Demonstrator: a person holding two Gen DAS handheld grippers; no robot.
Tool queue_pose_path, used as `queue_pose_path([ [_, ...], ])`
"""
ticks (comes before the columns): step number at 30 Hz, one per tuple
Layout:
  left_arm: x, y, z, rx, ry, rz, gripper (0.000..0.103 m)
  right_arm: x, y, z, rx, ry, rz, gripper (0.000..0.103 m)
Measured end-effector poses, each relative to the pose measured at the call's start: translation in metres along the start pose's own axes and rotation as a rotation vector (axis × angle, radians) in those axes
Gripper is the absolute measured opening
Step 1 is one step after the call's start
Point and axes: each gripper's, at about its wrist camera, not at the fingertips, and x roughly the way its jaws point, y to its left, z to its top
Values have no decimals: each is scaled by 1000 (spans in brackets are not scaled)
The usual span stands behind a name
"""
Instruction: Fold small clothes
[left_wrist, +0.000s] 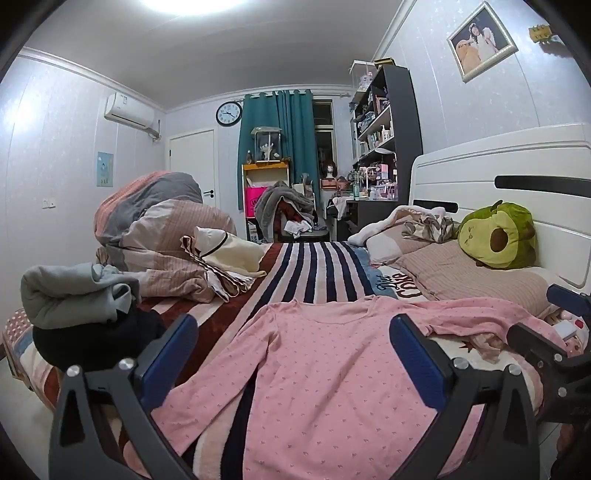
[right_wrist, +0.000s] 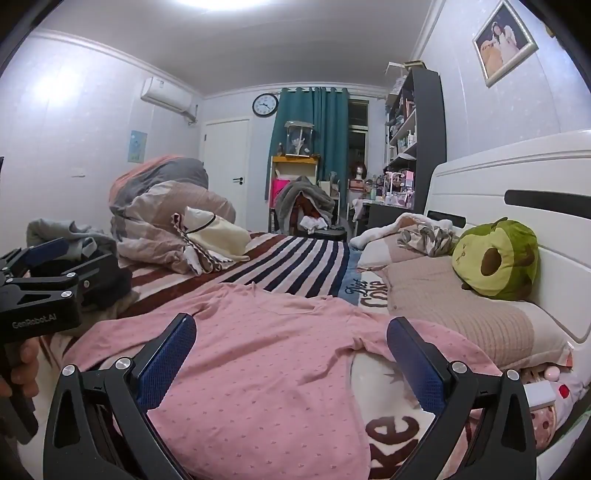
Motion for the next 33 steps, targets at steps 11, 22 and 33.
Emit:
queue_pose_path([
  [11, 6, 7, 0, 5, 17, 0, 102, 7, 14, -2, 37, 11, 21, 102],
  [22, 14, 16, 0, -18, 24, 12, 102, 17, 11, -1, 21, 20, 45, 102],
  [33, 22, 25, -2, -41, 70, 14, 102, 25, 23, 8, -14, 15, 57, 102],
])
